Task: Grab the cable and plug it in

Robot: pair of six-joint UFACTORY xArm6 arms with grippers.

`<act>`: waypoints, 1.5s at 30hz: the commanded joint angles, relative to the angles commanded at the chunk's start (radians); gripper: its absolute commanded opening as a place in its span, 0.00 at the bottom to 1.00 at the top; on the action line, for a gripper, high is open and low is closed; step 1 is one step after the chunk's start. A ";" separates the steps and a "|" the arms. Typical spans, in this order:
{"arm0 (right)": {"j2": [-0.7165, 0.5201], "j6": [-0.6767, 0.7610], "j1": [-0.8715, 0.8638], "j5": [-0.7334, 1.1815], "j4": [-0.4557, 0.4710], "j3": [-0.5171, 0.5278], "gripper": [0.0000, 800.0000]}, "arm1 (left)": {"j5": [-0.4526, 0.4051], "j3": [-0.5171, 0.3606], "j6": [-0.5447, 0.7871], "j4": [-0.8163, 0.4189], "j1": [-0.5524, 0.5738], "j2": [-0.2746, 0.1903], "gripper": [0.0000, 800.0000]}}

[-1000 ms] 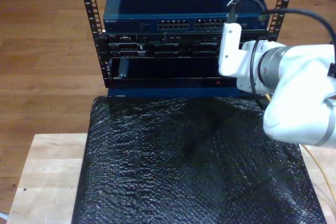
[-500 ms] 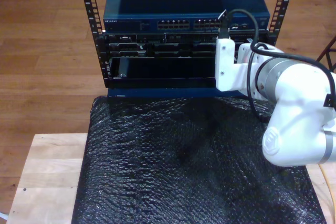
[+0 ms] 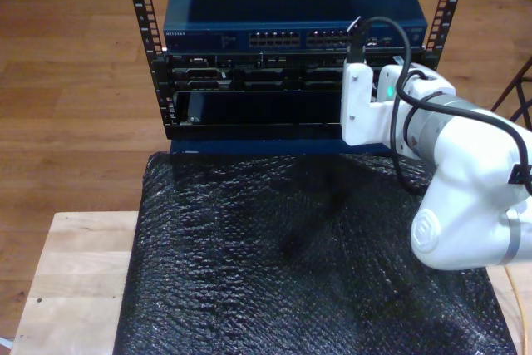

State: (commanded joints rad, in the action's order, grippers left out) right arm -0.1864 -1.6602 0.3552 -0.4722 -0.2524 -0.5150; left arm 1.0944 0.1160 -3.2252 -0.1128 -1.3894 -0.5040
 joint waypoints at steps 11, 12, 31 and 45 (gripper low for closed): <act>0.049 -0.044 0.000 -0.031 0.040 -0.014 0.00 | 0.000 0.000 0.000 0.000 0.000 0.000 1.00; 0.051 -0.044 0.000 -0.031 0.040 -0.014 0.00 | 0.000 0.000 0.000 0.000 0.000 0.000 1.00; 0.132 -0.038 0.000 -0.265 0.072 -0.005 0.00 | 0.000 0.000 0.000 0.000 0.000 0.000 1.00; 0.169 -0.034 0.002 -0.414 0.077 -0.012 0.00 | 0.000 0.000 0.000 0.000 0.000 0.000 1.00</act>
State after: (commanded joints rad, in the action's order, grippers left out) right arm -0.0176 -1.6939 0.3567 -0.8865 -0.1757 -0.5272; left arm 1.0944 0.1160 -3.2252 -0.1128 -1.3894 -0.5040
